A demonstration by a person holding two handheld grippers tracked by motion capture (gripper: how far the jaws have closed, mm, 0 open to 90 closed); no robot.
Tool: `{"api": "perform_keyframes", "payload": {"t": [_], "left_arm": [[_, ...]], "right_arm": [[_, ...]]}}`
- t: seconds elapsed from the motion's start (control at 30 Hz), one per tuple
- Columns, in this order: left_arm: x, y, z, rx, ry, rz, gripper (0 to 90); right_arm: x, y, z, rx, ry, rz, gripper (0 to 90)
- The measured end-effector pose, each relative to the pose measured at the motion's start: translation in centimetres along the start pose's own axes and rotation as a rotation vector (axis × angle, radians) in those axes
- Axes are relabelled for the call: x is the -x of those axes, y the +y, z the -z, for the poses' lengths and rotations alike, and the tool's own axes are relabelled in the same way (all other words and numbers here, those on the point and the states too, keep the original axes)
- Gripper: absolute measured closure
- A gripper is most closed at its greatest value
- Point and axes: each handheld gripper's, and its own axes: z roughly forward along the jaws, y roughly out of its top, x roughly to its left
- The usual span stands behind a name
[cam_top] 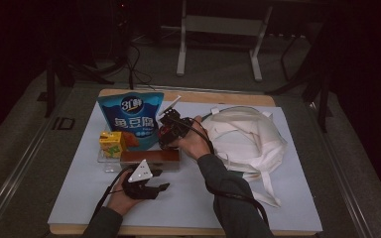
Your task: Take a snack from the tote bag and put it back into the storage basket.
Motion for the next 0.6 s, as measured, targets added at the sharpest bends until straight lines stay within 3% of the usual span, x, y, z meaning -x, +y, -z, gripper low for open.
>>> {"api": "perform_keyframes", "payload": {"t": [0.4, 0.6], "left_arm": [[-0.01, 0.0, 0.0, 0.0, 0.0, 0.001, 43.3], [0.0, 0.0, 0.02, -0.002, 0.0, -0.003, 43.3]], "right_arm": [[-0.11, -0.06, -0.2, -0.015, 0.005, 0.013, 25.6], [0.24, -0.02, 0.36, 0.014, 0.008, 0.0, 24.4]]}}
